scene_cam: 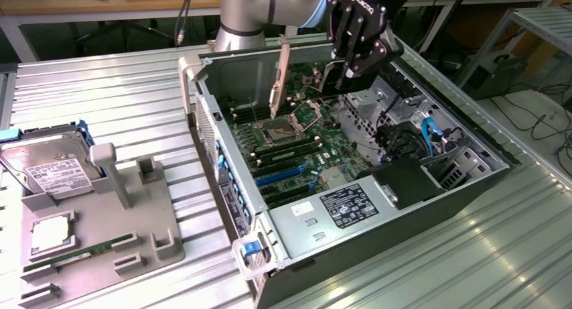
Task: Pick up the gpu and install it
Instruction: 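Insert the gpu into the slot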
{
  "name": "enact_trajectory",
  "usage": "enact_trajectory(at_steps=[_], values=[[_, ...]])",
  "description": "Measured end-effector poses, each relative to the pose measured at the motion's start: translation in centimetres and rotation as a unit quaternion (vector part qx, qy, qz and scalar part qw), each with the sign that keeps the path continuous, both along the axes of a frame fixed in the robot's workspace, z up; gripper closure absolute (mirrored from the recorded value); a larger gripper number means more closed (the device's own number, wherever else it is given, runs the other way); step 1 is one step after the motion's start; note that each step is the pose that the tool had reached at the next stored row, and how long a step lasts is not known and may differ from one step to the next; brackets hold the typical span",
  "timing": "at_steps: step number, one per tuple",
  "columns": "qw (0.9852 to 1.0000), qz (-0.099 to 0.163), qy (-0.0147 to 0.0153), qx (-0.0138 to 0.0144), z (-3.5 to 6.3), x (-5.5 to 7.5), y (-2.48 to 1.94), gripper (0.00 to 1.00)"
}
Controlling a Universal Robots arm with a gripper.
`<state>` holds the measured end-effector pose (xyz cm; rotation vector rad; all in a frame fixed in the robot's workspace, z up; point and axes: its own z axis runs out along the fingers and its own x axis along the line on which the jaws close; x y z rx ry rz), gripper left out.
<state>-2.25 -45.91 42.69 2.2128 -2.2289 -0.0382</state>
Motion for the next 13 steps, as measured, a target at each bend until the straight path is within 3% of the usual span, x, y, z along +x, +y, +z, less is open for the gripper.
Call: enact_trajectory(at_steps=[5, 13], values=[[1.0, 0.001, -0.0016, 0.0, -0.17, 0.0, 0.0, 0.73], [1.0, 0.001, -0.0017, 0.0, -0.65, 0.0, 0.0, 0.73]])
